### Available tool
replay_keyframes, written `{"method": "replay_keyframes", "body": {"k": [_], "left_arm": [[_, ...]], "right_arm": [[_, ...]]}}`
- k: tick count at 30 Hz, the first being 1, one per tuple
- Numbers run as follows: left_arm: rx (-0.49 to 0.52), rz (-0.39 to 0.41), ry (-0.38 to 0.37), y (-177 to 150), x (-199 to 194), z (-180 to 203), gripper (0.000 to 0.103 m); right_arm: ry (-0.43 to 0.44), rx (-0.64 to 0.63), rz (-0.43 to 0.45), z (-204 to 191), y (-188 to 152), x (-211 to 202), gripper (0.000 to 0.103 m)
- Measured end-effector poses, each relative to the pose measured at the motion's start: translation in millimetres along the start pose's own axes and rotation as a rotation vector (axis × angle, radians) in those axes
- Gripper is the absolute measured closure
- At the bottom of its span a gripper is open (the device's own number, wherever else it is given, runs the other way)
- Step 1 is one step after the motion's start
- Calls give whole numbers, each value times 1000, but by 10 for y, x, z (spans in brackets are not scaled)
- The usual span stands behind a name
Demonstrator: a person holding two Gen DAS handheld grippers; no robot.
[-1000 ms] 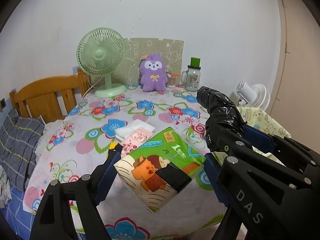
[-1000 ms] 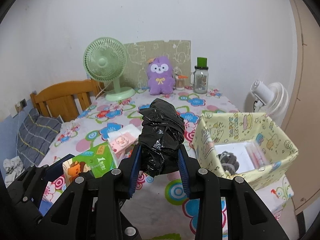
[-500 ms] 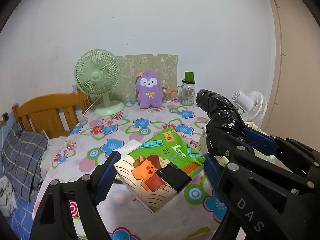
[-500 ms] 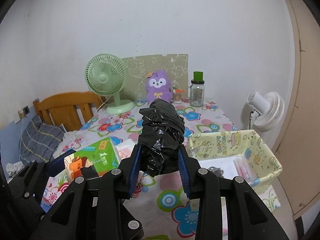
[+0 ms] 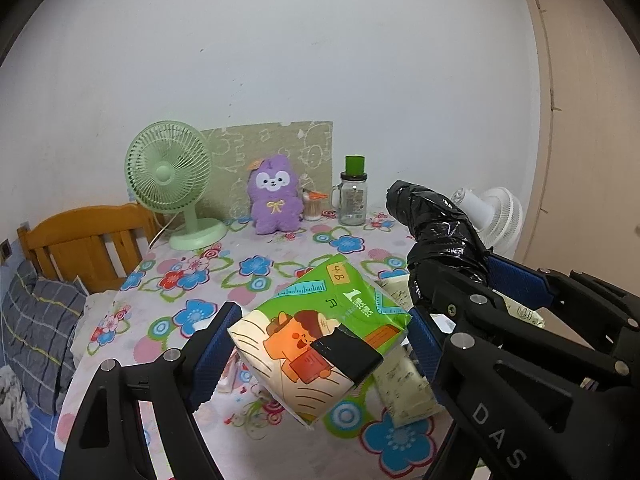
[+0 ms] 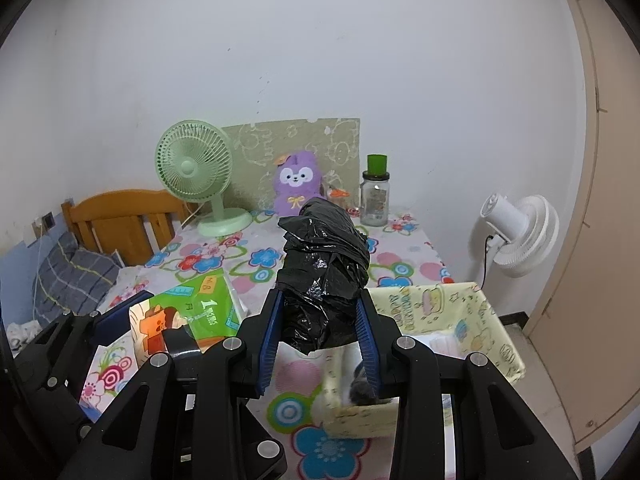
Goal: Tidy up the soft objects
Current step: 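Lift the black bag with the right gripper and carry it toward the box, then lower the black bag into the fabric box and open the right gripper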
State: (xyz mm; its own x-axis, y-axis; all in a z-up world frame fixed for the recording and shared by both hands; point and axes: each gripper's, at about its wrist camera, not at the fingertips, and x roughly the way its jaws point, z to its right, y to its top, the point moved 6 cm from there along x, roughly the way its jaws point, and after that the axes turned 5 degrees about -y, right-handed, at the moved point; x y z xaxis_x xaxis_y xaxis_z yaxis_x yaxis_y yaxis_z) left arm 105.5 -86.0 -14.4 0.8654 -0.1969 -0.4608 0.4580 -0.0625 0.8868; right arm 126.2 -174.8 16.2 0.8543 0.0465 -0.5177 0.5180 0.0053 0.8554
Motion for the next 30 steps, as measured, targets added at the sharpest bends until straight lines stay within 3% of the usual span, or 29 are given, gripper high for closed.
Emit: {"method": "replay_keyframes", "body": {"k": [16,30], "left_arm": [[25,-29,-77,62,466,609,18],[55,-123,-131,-52,1032,989,17]], "right_arm": [[-25,2,-24,670,-15,265,65],[-41,19,-95,1113,-188,669,65]]}}
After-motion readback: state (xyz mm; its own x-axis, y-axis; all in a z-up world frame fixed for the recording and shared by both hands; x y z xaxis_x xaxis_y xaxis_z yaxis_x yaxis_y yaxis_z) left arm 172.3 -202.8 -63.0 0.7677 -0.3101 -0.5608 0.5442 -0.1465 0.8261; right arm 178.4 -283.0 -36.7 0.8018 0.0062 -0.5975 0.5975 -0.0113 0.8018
